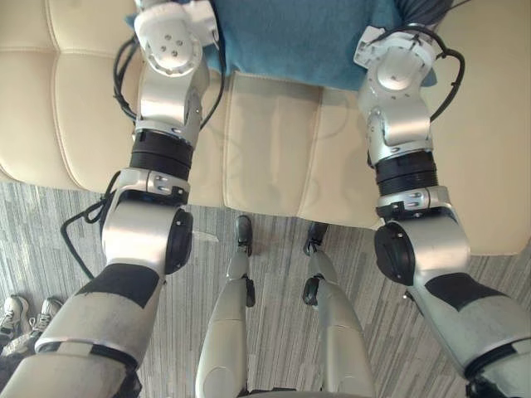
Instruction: Pick up cushions and gather them together orderly.
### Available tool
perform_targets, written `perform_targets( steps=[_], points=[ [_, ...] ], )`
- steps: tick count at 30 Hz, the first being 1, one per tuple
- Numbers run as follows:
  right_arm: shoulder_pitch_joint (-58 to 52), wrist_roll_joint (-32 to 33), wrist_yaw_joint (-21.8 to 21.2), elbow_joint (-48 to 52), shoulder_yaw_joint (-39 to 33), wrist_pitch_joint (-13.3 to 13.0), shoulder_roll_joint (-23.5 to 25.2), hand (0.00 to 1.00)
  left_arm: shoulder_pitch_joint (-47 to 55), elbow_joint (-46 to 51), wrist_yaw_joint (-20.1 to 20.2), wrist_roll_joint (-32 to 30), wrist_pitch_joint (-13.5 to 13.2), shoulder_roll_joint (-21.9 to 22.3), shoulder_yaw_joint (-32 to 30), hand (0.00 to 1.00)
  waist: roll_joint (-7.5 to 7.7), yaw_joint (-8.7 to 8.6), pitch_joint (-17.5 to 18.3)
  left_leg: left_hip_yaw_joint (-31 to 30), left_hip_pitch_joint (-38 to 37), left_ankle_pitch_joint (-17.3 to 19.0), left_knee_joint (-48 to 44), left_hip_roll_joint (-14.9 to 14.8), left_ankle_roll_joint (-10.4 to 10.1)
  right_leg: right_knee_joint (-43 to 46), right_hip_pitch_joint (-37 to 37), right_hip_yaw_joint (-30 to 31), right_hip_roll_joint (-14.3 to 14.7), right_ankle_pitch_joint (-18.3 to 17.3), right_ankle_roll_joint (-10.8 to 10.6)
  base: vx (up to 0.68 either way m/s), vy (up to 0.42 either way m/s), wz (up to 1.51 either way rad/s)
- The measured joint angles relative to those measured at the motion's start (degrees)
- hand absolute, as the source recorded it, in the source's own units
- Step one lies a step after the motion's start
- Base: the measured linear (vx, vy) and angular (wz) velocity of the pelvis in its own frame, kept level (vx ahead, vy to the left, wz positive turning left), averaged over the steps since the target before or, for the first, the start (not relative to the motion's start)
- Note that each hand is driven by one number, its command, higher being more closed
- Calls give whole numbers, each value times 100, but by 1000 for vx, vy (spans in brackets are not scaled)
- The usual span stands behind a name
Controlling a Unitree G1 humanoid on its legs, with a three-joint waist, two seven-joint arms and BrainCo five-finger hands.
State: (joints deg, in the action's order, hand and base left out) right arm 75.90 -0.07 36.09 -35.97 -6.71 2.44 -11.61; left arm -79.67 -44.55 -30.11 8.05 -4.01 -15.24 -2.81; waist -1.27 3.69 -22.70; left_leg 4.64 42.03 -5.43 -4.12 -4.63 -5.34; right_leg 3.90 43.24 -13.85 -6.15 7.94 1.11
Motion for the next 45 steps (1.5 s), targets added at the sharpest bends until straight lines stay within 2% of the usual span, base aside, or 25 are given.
perform_targets(
  steps=[5, 9, 10, 11, 12, 13, 15, 18, 19, 22, 25, 27, 29, 30, 32, 39, 45],
  points=[
    [-531, 146, -286, 7, 74, 38, -18, 0, 795, 59, 175, 148, 12, 112, -60, 0, 20, -51, -177, 147, -30, 1, -264, -10, 1, 600, 116, 141, -79, -200, 49, 87, 10, 3],
    [-1277, 261, -646, 391, 313, 40, -134, 0, 1645, 589, 411, 352, 9, 129, 6, 0, 31, -38, -208, 306, 122, 29, -1287, -73, -7, 1147, 34, 370, -147, -260, 93, 63, -20, 4],
    [-1594, 283, -763, 713, 421, 32, -144, 0, 1975, 880, 523, 409, -43, 72, -4, 0, 67, -26, -241, 404, 348, 305, -1567, -137, -20, 1209, -102, 509, -124, -263, 96, 9, -40, -27],
    [-1811, 349, -862, 984, 517, 28, -204, 0, 2227, 1136, 563, 461, -68, -2, -4, 0, 60, 17, -245, 399, 56, -81, -733, -176, 80, 1333, -135, 507, -46, -346, -13, -32, -30, -53],
    [-1984, 380, -951, 1182, 540, 19, -208, 0, 2420, 1341, 569, 495, -71, -69, -7, 0, 71, 26, -247, 438, -100, -406, -516, -218, 164, 1482, -157, 527, 1, -559, -179, -4, 8, -28],
    [-2289, 403, -1042, 1538, 500, -33, -322, 0, 2599, 1638, 609, 573, -71, -118, 27, 0, 68, -70, -249, 380, -213, -377, -347, -125, 162, 1598, -178, 520, -95, -739, -223, 42, 17, 1],
    [-2702, 441, -1179, 1746, 429, -91, -476, 0, 2921, 1964, 746, 680, -84, -129, 84, 0, 70, -59, -254, 377, -361, -377, -267, -106, 161, 1589, -307, 527, -96, -760, -216, 85, 7, 20],
    [-3801, 454, -1417, 2328, 399, -127, -417, 0, 4077, 2631, 828, 782, -98, -56, 85, 0, 77, -30, -254, 377, -1147, -372, -262, -62, 168, 1588, -1107, 522, -137, -869, -248, 95, -30, 12],
    [-4264, 452, -1521, 2652, 401, -229, -410, 0, 4548, 2953, 902, 785, -218, -55, 45, 0, 87, -10, -240, 374, -1453, -371, -262, -58, 169, 1594, -1424, 512, -150, -923, -249, 106, -53, 10],
    [-5262, 436, -1803, 3084, 388, -447, -402, 0, 5590, 3433, 1061, 781, -460, 132, -196, 0, 110, -8, 176, 377, -1674, -368, -253, -73, 167, 1558, -1663, 497, -124, -1005, -282, 91, -74, 0],
    [-5866, 230, -2092, 3077, 339, -445, -195, 0, 6310, 3430, 1290, 776, -421, 477, -225, 0, 119, -18, 203, 400, -2058, -367, -158, -100, 168, 1391, -2046, 495, -79, -1010, -288, 24, -65, -14],
    [-6474, 220, -2297, 3033, 290, -445, 50, 0, 6881, 3327, 1530, 699, -386, 825, -152, 0, 116, -46, 319, 414, -2367, -317, -88, -96, 179, 1285, -2346, 496, -71, -1048, -346, 0, -51, -16],
    [-7048, 125, -2468, 2909, 264, -444, 253, 0, 7403, 3118, 1699, 480, -307, 1040, -157, 0, 117, -51, 667, 422, -2548, -87, -89, -115, 151, 1142, -2550, 502, -26, -1162, -394, 4, -18, -19],
    [-7354, -13, -2564, 2660, 240, -451, 368, 0, 7725, 2897, 1813, 362, -271, 1120, -171, 0, 122, -51, 967, 424, -2666, 170, -84, -131, 93, 1010, -2701, 504, 17, -1299, -368, 28, 6, -23],
    [-7647, -204, -2702, 2106, 210, -444, 518, 0, 8000, 2328, 1999, 264, -216, 1227, -264, 0, 118, -54, 1243, 420, -2950, 475, -58, -166, -5, 840, -3022, 491, 46, -1493, -315, -32, 15, -17],
    [-8115, -641, -2999, -33, -12, -350, 931, 0, 8640, 228, 2211, -172, -10, 1389, -925, 0, 250, -74, 2026, 430, -3656, 453, 504, -141, -47, 361, -3601, 492, 89, -1417, -398, -94, 26, -2],
    [-8179, -655, -3055, -1559, -666, -219, 959, 0, 8783, -928, 2324, -691, 93, 1438, -1125, 0, 209, -80, 2212, 445, -4116, 368, 1001, -23, -65, -48, -3965, 639, 98, -1241, -478, 10, 43, -6]
  ],
)
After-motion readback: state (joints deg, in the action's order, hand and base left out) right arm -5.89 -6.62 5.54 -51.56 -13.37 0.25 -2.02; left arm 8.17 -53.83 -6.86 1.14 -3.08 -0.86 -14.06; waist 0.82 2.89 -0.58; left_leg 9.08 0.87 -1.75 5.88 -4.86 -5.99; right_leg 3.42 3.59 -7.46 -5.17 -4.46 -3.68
